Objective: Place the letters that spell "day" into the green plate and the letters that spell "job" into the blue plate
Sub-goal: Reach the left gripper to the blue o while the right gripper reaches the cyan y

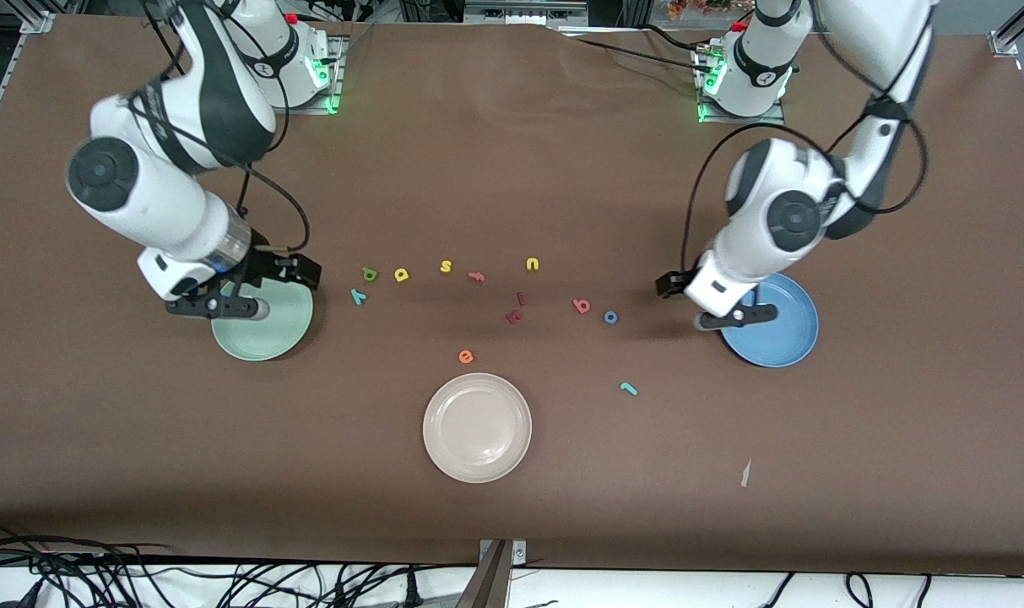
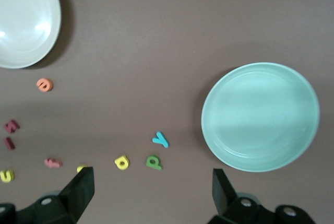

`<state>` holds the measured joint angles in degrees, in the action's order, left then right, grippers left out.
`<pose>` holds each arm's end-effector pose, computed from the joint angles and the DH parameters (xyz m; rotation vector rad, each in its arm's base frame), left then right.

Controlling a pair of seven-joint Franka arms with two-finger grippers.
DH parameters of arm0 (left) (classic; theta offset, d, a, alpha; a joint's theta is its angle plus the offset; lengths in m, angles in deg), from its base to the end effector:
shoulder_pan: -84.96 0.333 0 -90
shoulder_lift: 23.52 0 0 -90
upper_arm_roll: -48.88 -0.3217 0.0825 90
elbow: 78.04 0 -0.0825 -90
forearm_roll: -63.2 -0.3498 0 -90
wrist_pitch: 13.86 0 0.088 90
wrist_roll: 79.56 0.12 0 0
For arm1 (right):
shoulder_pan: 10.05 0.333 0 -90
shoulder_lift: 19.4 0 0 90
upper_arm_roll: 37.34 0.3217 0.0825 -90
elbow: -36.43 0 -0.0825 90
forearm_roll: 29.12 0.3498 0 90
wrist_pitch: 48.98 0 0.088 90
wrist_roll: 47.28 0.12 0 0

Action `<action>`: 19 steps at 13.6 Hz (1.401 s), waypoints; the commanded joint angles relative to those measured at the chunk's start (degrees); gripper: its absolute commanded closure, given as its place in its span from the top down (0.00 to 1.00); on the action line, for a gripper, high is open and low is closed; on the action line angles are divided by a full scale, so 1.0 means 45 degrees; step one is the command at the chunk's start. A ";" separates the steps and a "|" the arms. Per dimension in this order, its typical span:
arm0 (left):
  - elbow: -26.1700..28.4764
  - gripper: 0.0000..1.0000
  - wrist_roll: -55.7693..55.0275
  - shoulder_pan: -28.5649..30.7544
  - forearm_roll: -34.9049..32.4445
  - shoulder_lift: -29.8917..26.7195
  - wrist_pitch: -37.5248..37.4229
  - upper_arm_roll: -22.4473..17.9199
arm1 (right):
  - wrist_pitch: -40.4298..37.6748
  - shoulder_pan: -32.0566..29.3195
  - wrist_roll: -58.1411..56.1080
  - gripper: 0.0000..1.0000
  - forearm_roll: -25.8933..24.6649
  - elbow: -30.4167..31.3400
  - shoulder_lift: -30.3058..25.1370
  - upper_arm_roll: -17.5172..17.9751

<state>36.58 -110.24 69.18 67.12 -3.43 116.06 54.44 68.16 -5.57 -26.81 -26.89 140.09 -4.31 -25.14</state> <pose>0.5330 -0.2087 0.2934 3.0798 0.3302 -0.1723 0.5706 0.1650 0.4072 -3.0598 0.1390 0.0765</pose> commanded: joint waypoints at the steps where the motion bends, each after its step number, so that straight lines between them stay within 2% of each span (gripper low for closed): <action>1: -0.1616 1.00 -0.2994 -0.1041 -0.0617 0.1974 0.0348 -0.0142 | 0.0745 0.0158 0.1287 1.00 0.0169 -0.0087 0.1097 0.0023; 3: -0.2537 1.00 -0.5202 -0.1337 -0.0811 0.2954 0.0348 -0.0161 | 0.0844 0.0177 0.1973 1.00 0.0169 -0.0087 0.1645 0.0023; 5: -0.2735 1.00 -0.6399 -0.1357 -0.0891 0.3191 0.0445 -0.0142 | 0.1057 0.0352 0.2675 1.00 0.0169 -0.0146 0.2056 0.0023; 7: -0.2775 1.00 -0.7240 -0.1512 -0.0891 0.3503 0.1049 -0.0161 | 0.1623 0.0586 0.3534 1.00 0.0111 -0.0204 0.2621 0.0004; 10: -0.3826 1.00 -0.8373 -0.1669 -0.0891 0.4400 0.1052 -0.0161 | 0.1840 0.0919 0.4124 1.00 -0.0163 -0.0477 0.3209 -0.0016; 12: -0.4006 1.00 -0.8591 -0.1728 -0.0910 0.4559 0.1071 -0.0161 | 0.1976 0.0998 0.4259 1.00 -0.0221 -0.0634 0.3735 -0.0035; 15: -0.3928 0.92 -0.8806 -0.1748 -0.0930 0.4618 0.1071 -0.0161 | 0.2309 0.1095 0.5157 1.00 -0.0845 -0.0635 0.4283 -0.0035; 19: -0.3810 0.75 -0.9897 -0.1884 -0.1105 0.4657 0.1208 -0.0161 | 0.2289 0.1076 0.5218 1.00 -0.0984 -0.0381 0.4538 -0.0094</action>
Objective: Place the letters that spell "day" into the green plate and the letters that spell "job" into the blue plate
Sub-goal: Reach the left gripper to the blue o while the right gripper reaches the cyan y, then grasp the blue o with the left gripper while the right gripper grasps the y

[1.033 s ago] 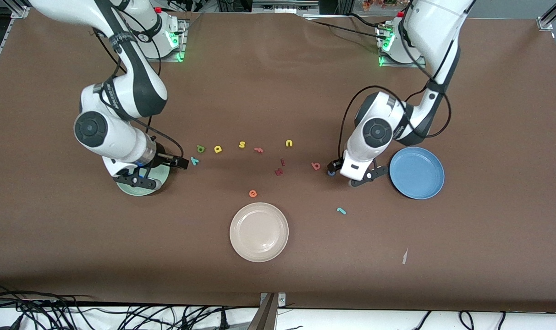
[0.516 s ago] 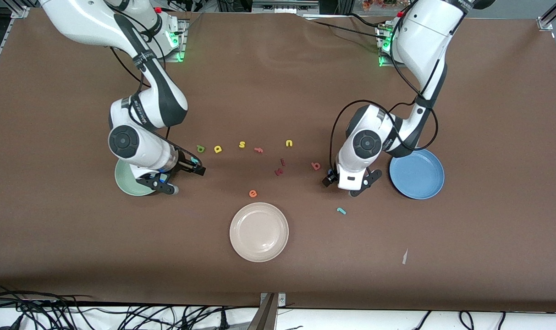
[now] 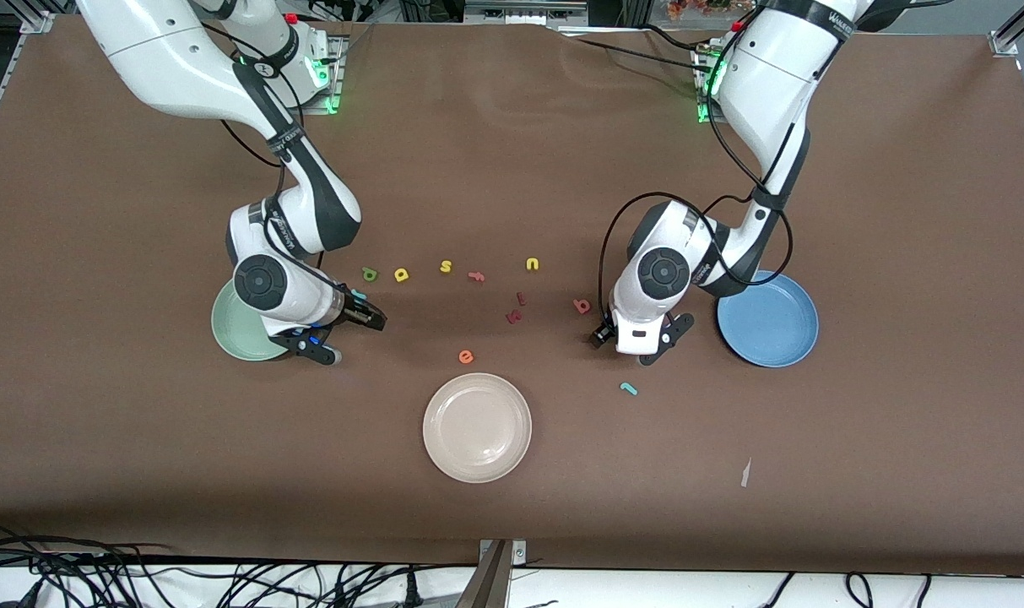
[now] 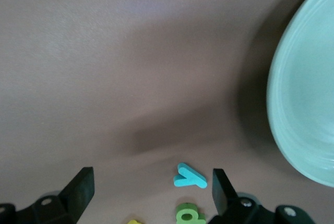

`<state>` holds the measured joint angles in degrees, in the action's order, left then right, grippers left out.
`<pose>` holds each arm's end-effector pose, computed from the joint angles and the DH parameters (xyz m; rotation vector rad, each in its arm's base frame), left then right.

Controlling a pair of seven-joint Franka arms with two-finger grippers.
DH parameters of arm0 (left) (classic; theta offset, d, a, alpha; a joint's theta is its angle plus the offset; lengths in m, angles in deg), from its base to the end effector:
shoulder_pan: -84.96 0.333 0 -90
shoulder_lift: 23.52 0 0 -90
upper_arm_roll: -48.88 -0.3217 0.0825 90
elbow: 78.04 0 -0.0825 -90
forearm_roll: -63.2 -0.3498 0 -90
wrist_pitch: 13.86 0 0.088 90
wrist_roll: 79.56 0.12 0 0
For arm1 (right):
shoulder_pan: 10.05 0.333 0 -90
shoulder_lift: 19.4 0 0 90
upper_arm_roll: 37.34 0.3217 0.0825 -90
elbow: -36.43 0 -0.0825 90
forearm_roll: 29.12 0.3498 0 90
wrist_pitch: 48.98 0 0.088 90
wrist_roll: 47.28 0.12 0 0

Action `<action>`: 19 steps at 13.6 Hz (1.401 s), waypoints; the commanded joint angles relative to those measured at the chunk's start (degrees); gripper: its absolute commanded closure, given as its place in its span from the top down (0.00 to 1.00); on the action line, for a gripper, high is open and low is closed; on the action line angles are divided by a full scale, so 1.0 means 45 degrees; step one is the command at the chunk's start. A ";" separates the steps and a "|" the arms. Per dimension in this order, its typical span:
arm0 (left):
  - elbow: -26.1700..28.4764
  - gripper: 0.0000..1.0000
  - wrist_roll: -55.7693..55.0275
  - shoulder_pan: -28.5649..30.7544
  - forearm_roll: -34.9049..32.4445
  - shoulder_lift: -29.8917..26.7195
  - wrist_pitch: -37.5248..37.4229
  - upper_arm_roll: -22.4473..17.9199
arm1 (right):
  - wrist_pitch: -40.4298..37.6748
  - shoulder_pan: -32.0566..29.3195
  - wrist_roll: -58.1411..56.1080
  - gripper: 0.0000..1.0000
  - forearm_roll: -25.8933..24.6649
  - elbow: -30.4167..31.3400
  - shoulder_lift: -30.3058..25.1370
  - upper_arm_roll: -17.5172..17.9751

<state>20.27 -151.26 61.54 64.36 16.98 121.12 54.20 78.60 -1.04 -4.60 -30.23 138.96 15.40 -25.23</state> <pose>0.5674 -0.3052 0.1912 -2.8978 -1.1993 0.1548 0.5790 0.2126 0.2228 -3.0590 0.6052 0.2975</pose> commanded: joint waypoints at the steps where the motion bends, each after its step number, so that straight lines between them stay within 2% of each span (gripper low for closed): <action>1: -0.0167 0.70 -0.1114 -0.0226 -0.0513 0.0121 0.0064 -0.0107 | -0.0031 0.0070 0.0301 1.00 -0.0242 0.0006 0.0217 -0.0075; 3: -0.0167 0.56 -0.1448 -0.0304 -0.0513 0.0121 0.0064 -0.0127 | 0.0008 0.0070 0.0728 1.00 -0.0262 0.0358 0.0218 -0.0075; 9: -0.0167 0.41 -0.2189 -0.0461 -0.0843 0.0180 0.0083 -0.0127 | 0.1004 0.0070 0.0750 0.99 -0.0262 0.1687 -0.0134 -0.0075; 11: -0.0167 0.26 -0.2678 -0.0480 -0.1253 0.0296 0.0083 -0.0127 | 0.1024 0.0070 0.0750 0.99 -0.0281 0.1687 -0.0153 -0.0075; 14: -0.0167 0.05 -0.2641 -0.0442 -0.1412 0.0297 0.0025 -0.0108 | 0.1024 0.0070 0.0750 0.89 -0.0281 0.1784 -0.0231 -0.0075; 16: -0.0264 0.01 -0.2504 -0.0286 -0.1412 0.0161 -0.0150 -0.0107 | 0.1005 0.0070 0.0750 0.80 -0.0281 0.1804 -0.0251 -0.0075; 19: -0.0361 0.00 -0.1826 -0.0071 -0.1412 -0.0015 -0.0695 -0.0108 | 0.1024 0.0070 0.0750 0.70 -0.0301 0.1863 -0.0251 -0.0075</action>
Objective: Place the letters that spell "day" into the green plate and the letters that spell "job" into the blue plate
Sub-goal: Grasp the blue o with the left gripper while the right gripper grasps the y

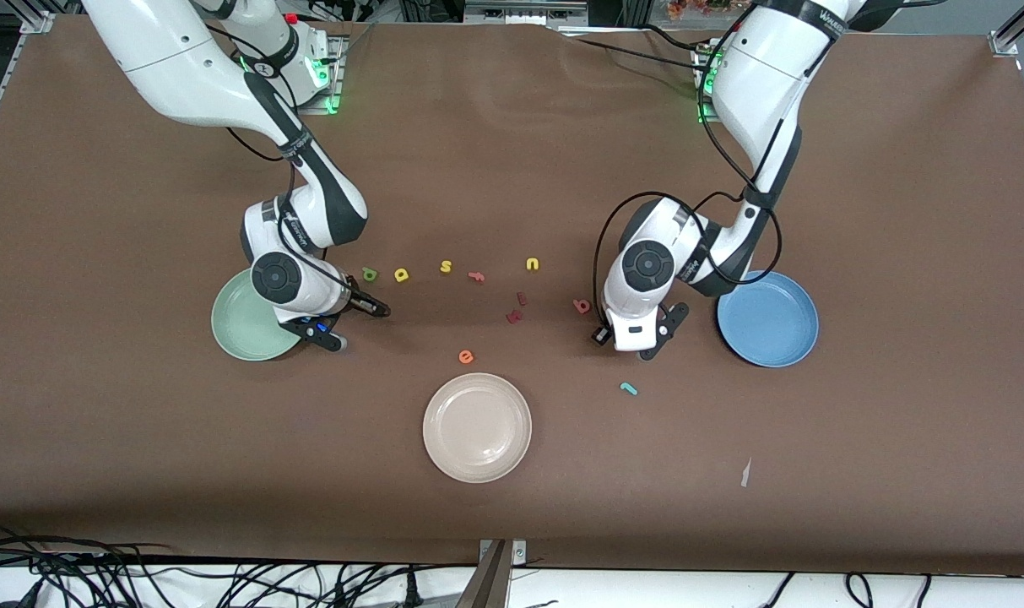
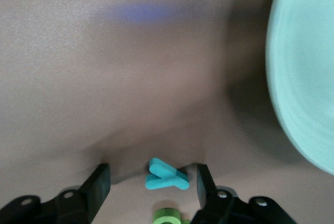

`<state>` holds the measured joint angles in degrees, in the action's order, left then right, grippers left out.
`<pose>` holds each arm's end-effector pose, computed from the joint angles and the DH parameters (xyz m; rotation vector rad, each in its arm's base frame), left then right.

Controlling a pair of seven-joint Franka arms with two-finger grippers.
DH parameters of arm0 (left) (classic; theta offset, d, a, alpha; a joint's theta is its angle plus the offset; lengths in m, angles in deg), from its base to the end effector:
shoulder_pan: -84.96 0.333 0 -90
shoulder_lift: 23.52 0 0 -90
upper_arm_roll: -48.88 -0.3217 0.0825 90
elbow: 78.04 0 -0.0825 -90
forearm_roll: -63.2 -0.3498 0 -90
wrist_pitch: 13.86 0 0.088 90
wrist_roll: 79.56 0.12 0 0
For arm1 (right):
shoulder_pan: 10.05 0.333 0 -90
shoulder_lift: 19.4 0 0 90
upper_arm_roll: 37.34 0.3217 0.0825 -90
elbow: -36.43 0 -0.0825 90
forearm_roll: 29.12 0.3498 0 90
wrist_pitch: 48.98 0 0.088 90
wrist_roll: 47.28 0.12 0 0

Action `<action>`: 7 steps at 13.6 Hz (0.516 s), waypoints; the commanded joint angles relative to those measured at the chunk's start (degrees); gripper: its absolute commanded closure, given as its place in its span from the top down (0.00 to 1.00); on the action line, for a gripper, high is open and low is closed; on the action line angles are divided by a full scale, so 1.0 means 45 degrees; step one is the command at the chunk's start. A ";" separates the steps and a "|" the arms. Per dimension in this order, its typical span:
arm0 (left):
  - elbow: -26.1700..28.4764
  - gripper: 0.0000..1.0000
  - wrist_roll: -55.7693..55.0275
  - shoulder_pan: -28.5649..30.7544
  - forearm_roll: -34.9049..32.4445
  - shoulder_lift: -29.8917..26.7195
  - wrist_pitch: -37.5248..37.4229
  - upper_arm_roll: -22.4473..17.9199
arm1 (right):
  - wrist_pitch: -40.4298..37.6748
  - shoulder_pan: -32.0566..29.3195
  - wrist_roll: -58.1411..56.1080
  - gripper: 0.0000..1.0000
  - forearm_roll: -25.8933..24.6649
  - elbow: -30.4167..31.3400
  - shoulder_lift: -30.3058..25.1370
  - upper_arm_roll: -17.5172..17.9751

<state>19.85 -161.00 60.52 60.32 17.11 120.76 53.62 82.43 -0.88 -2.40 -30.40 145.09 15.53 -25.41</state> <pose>0.5667 -0.3091 0.1916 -2.7940 -1.3389 0.0828 0.5507 0.2071 0.1880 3.0337 -0.6517 -0.3508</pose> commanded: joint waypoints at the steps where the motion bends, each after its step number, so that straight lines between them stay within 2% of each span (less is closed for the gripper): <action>1: -0.0287 0.00 0.0809 0.0235 -0.0494 -0.0159 -0.0966 0.0020 | 0.0172 0.0034 0.0262 0.67 -0.0264 0.0501 -0.0281 -0.0034; 4: -0.0307 0.00 0.3303 0.0800 -0.0396 -0.0686 -0.2313 0.0040 | 0.0191 0.0034 0.0262 0.64 -0.0264 0.0618 -0.0320 -0.0034; 7: -0.0288 0.00 0.7052 0.1890 -0.0454 -0.1057 -0.4012 0.0001 | 0.0386 0.0034 0.0262 0.49 -0.0440 0.0793 -0.0359 -0.0034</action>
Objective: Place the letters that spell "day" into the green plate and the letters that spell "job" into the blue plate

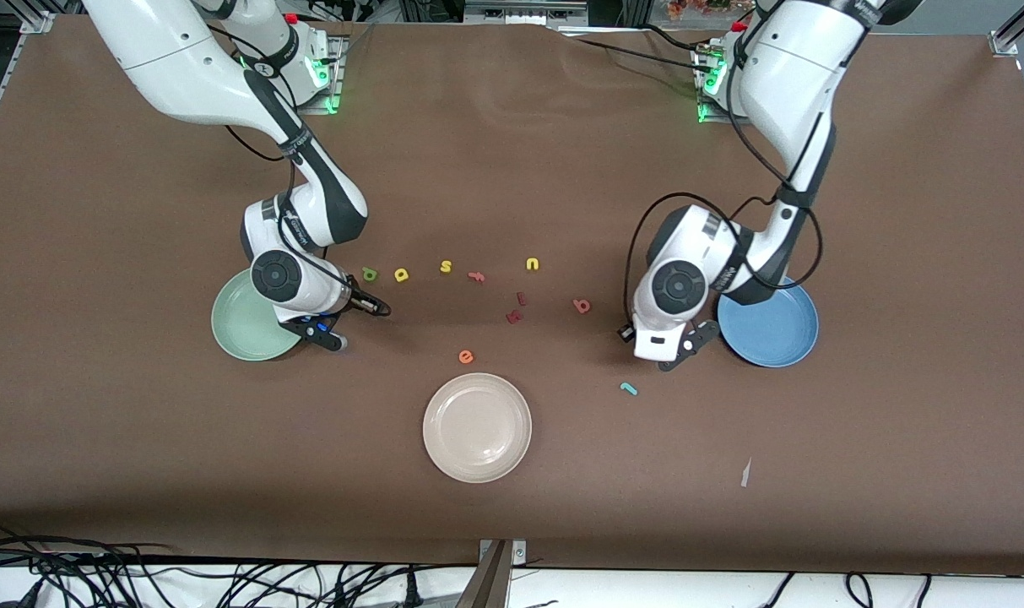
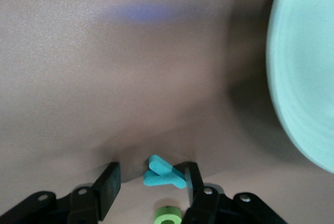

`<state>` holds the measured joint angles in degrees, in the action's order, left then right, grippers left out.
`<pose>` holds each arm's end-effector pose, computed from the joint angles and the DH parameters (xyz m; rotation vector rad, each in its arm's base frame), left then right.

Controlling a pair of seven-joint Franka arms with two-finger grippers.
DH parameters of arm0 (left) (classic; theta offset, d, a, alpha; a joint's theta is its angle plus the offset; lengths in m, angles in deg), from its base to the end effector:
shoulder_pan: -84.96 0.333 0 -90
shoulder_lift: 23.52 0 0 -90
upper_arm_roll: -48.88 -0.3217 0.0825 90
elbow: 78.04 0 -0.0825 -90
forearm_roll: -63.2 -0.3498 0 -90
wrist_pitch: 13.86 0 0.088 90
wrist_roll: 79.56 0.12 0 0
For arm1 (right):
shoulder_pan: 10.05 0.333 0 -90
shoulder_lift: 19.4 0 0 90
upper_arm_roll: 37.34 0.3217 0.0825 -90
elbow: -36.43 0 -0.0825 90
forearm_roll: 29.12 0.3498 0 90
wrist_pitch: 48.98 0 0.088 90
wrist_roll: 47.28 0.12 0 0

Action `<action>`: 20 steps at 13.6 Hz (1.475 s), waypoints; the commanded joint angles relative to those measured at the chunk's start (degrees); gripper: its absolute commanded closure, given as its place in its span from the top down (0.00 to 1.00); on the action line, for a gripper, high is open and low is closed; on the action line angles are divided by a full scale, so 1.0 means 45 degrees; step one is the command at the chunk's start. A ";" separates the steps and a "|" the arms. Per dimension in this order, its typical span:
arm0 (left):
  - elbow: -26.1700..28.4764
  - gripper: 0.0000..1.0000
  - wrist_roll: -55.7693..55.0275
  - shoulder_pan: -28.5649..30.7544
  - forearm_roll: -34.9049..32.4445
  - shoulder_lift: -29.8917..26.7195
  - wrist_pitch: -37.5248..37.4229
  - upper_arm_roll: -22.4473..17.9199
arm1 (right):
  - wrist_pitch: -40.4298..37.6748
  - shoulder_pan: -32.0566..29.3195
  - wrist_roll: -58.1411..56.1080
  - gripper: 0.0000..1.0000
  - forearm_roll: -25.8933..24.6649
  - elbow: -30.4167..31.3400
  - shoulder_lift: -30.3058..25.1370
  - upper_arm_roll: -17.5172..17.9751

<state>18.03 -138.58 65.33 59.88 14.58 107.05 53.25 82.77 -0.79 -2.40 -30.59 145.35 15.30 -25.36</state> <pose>0.5789 -0.2490 0.2146 -2.8535 -0.8616 0.2593 0.5499 0.2083 0.1892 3.0369 -0.6446 -0.3415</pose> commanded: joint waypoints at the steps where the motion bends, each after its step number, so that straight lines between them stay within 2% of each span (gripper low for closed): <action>1: 0.0117 0.00 0.3145 0.1175 -0.0395 -0.0575 -0.1318 0.0082 | 0.0371 0.0013 0.0261 0.43 -0.0397 0.0776 -0.0326 -0.0044; 4: 0.0097 0.00 0.6369 0.2463 -0.0434 -0.0614 -0.2100 0.0043 | 0.0391 0.0013 0.0241 0.33 -0.0397 0.0815 -0.0366 -0.0044; 8: 0.0097 0.01 1.0160 0.3949 -0.0473 -0.0810 -0.2669 0.0024 | 0.0391 0.0013 0.0222 0.31 -0.0397 0.0815 -0.0424 -0.0044; 9: 0.0116 0.26 1.0806 0.4106 -0.0763 -0.0771 -0.2669 0.0024 | 0.0391 0.0013 0.0221 0.31 -0.0397 0.0815 -0.0443 -0.0044; 10: 0.0136 0.87 1.0986 0.4050 -0.1095 -0.0694 -0.2669 0.0043 | 0.0391 0.0013 0.0241 0.31 -0.0397 0.0815 -0.0444 -0.0044; 11: 0.0117 1.00 1.0853 0.4011 -0.1060 -0.0673 -0.2669 0.0043 | 0.0391 0.0013 0.0299 0.33 -0.0397 0.0815 -0.0463 -0.0005; 13: -0.0251 1.00 1.0153 0.3991 -0.0865 -0.0712 -0.2669 0.0102 | 0.0411 0.0033 0.0611 0.36 -0.0397 0.0893 -0.0463 0.0034; 16: -0.1325 1.00 0.7191 0.3563 0.0771 -0.0382 -0.2649 0.0121 | 0.0644 0.0033 0.0748 0.36 -0.0378 0.1108 -0.0483 0.0151; 20: -0.3451 1.00 0.2270 0.2061 0.1109 0.1197 -0.2494 0.0121 | 0.0879 0.0033 0.1567 0.36 -0.0378 0.1304 -0.0463 0.0405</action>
<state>9.76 -119.39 78.02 63.96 14.37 96.26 54.34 84.86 -0.75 2.06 -31.74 148.24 13.72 -24.65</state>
